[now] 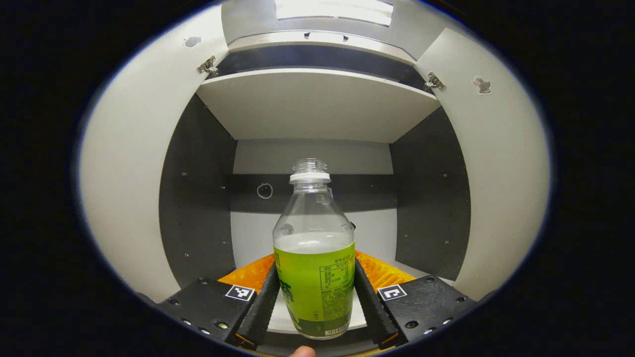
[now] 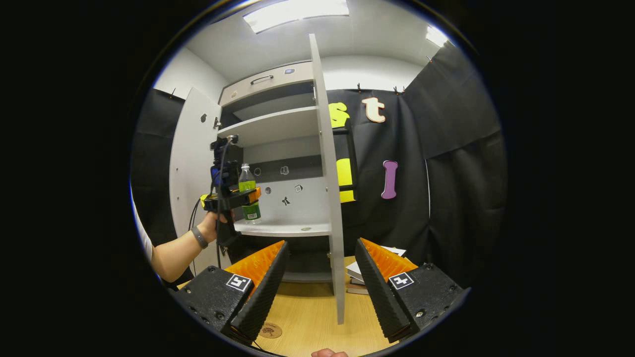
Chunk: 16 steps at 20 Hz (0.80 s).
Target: Grasp the bottle in the cabinet with the left hand and place it on the coaster, then close the right door with the right hand and the left door with the left hand.
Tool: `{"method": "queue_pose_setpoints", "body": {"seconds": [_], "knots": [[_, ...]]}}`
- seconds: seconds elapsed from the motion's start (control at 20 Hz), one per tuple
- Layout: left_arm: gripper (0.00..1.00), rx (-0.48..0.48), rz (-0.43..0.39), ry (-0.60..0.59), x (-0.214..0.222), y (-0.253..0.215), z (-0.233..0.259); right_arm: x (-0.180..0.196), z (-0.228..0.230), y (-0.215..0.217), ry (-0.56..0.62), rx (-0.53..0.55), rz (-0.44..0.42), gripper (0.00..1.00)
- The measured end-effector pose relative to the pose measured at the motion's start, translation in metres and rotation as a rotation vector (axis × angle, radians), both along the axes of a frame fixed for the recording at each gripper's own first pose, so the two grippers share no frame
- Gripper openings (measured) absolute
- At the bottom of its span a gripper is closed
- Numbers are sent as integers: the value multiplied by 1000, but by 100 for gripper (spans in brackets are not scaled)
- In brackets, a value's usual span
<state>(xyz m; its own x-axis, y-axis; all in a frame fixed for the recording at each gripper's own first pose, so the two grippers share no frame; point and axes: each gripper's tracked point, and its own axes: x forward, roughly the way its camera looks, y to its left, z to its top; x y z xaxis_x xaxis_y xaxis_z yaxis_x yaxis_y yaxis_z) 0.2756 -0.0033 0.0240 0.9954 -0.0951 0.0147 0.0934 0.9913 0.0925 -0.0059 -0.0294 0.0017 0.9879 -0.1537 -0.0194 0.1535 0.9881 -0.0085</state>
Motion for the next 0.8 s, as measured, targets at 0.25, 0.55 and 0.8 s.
{"method": "queue_pose_setpoints", "body": {"seconds": [0.25,0.55,0.8], "knots": [[75,-16,-23,38,-68,0,-21,-9,3,13,-3,3,44,83],[78,9,16,17,-142,-8,-65,-15,8,27,16,-39,96,83],[75,71,1,50,-191,-31,-124,-17,19,38,6,-79,125,83]]}}
